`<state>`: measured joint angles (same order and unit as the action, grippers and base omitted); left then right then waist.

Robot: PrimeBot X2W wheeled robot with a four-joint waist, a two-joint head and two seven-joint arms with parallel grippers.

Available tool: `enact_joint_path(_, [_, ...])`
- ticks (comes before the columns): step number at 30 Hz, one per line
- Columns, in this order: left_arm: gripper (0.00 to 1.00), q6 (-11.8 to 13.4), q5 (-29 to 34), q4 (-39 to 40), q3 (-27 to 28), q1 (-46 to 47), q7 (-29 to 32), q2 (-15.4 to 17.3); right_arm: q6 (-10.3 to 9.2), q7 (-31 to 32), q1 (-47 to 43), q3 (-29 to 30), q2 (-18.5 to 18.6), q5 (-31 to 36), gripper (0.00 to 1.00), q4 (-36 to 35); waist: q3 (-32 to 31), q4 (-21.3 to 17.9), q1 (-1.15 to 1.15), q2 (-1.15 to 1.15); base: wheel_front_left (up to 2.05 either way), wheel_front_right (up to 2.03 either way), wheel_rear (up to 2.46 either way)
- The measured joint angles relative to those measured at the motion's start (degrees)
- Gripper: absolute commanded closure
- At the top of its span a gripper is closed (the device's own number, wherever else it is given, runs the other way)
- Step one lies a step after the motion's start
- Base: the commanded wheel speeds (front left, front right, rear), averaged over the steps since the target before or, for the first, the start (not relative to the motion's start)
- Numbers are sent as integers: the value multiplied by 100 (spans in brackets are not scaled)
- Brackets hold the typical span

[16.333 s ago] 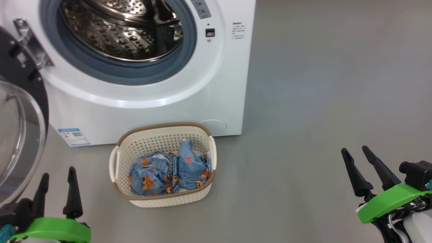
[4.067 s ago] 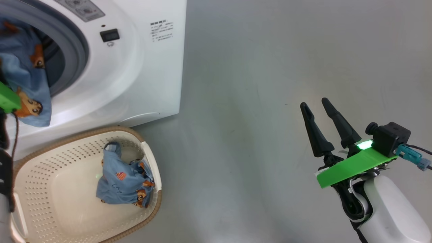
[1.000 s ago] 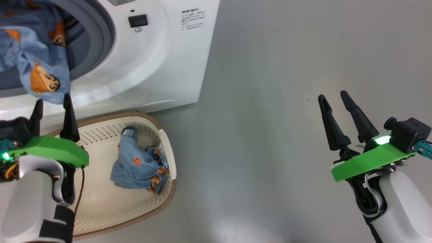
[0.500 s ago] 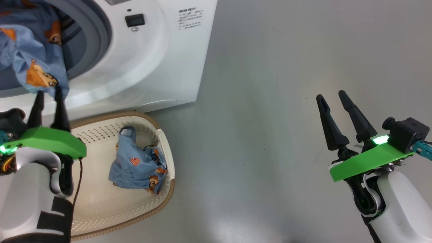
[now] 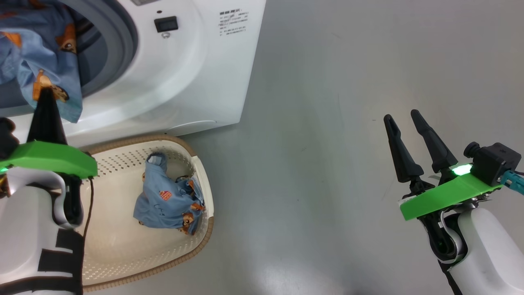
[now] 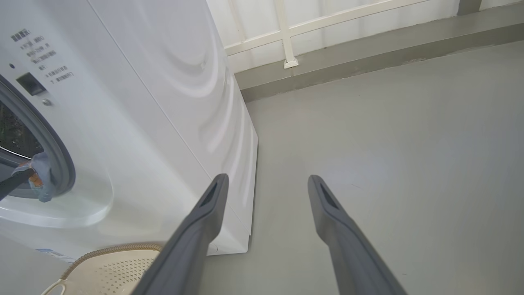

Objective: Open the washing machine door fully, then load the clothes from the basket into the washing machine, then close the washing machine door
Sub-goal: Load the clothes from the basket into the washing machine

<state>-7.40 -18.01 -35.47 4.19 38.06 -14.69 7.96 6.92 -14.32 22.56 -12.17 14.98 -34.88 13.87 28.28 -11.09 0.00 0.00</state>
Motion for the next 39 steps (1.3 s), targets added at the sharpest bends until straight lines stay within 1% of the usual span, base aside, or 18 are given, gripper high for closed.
enact_joint_path(6, [100,0,16,482,171,-87,0,-76,0,0,0,3,-4,0,0,1,-27,33,0,0,0,0,0])
enact_joint_path(11, [100,0,25,871,197,-329,0,-138,0,0,-1,5,-4,0,0,4,-106,60,0,0,0,0,0])
enact_joint_path(12, [93,0,25,946,194,-407,0,-149,0,0,-2,7,-3,0,0,5,-127,65,0,0,0,0,0])
enact_joint_path(13, [80,0,25,1009,194,-481,0,-160,0,0,-2,8,-2,0,0,5,-149,70,0,0,0,0,0])
enact_joint_path(14, [58,0,25,1065,191,-556,0,-166,0,0,-3,9,-1,0,0,5,-171,76,0,0,0,0,0])
enact_joint_path(15, [22,0,25,1121,188,-633,0,-166,0,0,-3,9,1,0,0,5,-193,82,0,0,0,0,0])
enact_joint_path(16, [0,0,25,1169,185,-700,0,-166,0,0,-4,12,3,0,0,5,-212,88,0,0,0,0,0])
enact_joint_path(22, [0,0,60,1553,198,-1065,0,-168,0,0,-14,32,43,0,0,2,-274,148,0,0,0,0,0])
enact_joint_path(26, [0,0,92,1724,283,-1397,0,-224,0,0,-26,41,71,0,0,0,-304,169,0,0,0,0,0])
enact_joint_path(32, [0,0,159,1885,426,-1817,0,-302,0,0,-31,47,92,0,0,-7,-313,182,0,0,0,0,0])
enact_joint_path(39, [0,0,158,1819,453,-1932,0,-357,0,0,-31,60,97,0,0,-18,-255,190,0,0,0,0,0])
